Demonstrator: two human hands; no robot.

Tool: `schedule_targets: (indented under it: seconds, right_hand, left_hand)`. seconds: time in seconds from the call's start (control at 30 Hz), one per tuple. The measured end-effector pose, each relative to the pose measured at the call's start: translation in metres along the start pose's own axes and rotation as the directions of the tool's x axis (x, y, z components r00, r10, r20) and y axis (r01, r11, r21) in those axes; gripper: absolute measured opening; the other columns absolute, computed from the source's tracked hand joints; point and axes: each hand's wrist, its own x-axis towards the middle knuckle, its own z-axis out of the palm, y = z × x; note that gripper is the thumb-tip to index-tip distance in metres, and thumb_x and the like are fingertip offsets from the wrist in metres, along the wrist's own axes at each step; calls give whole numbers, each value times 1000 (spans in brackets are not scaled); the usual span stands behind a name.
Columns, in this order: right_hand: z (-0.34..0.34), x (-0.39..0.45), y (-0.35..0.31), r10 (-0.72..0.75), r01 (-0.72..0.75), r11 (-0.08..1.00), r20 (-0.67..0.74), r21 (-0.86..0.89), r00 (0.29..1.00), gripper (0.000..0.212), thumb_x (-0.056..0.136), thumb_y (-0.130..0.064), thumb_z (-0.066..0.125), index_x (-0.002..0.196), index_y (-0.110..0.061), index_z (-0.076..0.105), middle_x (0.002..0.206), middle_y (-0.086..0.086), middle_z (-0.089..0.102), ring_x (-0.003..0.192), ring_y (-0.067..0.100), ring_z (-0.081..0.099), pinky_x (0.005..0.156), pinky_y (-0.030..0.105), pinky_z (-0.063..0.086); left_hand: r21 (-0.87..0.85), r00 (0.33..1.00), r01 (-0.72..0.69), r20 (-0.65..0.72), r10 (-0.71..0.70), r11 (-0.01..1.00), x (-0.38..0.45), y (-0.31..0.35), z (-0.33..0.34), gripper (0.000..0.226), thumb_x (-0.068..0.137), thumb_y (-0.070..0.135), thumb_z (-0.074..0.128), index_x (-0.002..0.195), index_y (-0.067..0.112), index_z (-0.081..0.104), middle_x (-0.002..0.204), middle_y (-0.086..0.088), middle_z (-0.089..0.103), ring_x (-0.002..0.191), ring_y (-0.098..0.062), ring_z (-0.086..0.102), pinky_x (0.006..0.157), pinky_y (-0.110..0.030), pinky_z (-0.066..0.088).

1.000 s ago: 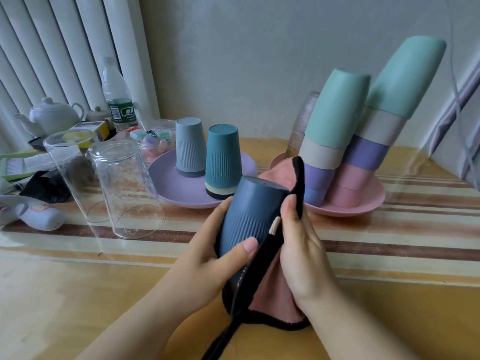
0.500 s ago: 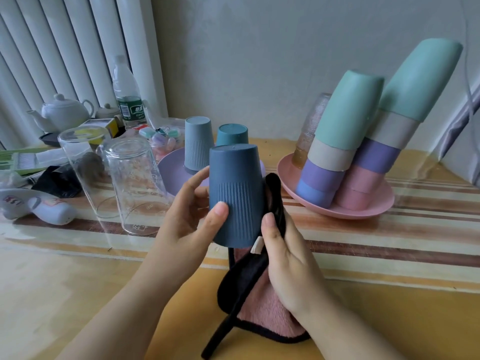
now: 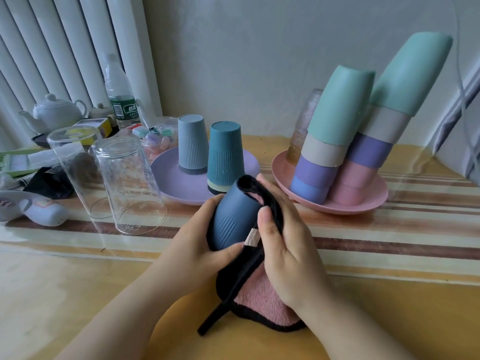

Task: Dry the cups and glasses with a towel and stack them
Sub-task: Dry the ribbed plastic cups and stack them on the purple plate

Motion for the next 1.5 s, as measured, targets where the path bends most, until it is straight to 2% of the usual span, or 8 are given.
schedule_targets:
  seconds: [0.1, 0.27, 0.53, 0.73, 0.93, 1.1, 1.27, 1.5]
  right_hand:
    - [-6, 4, 0, 67, -67, 995, 6, 76, 998, 41, 97, -35, 36, 126, -16, 57, 129, -10, 60, 124, 0, 49, 104, 19, 37]
    - [-15, 9, -9, 221, -199, 886, -4, 418, 975, 30, 99, -16, 40, 93, -28, 66, 94, -30, 69, 100, -15, 58, 84, 1, 39]
    - [11, -13, 5, 375, -418, 890, 228, 181, 898, 80, 75, -84, 29, 141, -39, 37, 145, -20, 41, 138, 3, 33, 116, 38, 24]
    - [10, -9, -3, 421, -490, 823, 271, 288, 866, 25, 95, -43, 34, 115, -49, 47, 106, -50, 53, 110, -30, 40, 90, -4, 29]
    - [5, -7, 10, 459, -469, 859, 99, 203, 883, 28, 99, -36, 38, 115, -38, 61, 116, -28, 62, 114, -15, 49, 97, 11, 34]
    - [-2, 0, 3, 525, -520, 832, 30, 195, 851, 20, 99, -36, 38, 90, -43, 54, 94, -38, 50, 86, -23, 46, 71, -8, 31]
    - [-2, -2, 2, 548, -548, 812, 61, 199, 834, 20, 99, -38, 37, 109, -37, 54, 92, -33, 47, 100, -4, 44, 82, 11, 30]
    - [-3, -1, 3, 532, -533, 820, 68, 208, 844, 19, 98, -34, 38, 109, -35, 54, 104, -24, 55, 110, -3, 47, 79, 2, 30]
  left_hand:
    - [28, 999, -38, 29, 38, 999, 0, 3, 0, 63, 71, 51, 68, 128, 43, 41, 123, 29, 57, 115, 5, 55, 93, -13, 44]
    - [-130, 992, -38, 113, 53, 991, -4, 3, 3, 76, 76, 56, 72, 139, 28, 41, 134, 14, 57, 126, -11, 54, 104, -40, 44]
    - [-345, 998, 31, -46, -50, 938, -4, 13, -1, 54, 71, 45, 67, 122, 37, 51, 114, 13, 67, 107, -5, 63, 83, -17, 50]
    - [-354, 984, 33, -153, -93, 935, -3, 13, -3, 48, 70, 50, 63, 115, 37, 54, 103, 15, 68, 99, -5, 64, 78, -20, 52]
    - [-162, 930, 102, -334, -152, 982, 0, 6, -11, 50, 60, 60, 67, 106, 57, 47, 116, 17, 52, 109, -4, 55, 90, -31, 48]
    - [-101, 858, 168, -475, -196, 981, 16, 28, -19, 51, 55, 50, 74, 98, 49, 47, 98, 21, 61, 92, -1, 60, 78, -27, 51]
    - [18, 847, 267, -481, -226, 964, 60, 65, -56, 48, 72, 22, 82, 111, 23, 53, 103, 3, 62, 94, -20, 63, 85, -38, 53]
    - [36, 810, 347, -516, -280, 937, 144, 77, -124, 55, 72, 22, 83, 119, 10, 58, 112, -5, 65, 100, -23, 62, 85, -34, 52]
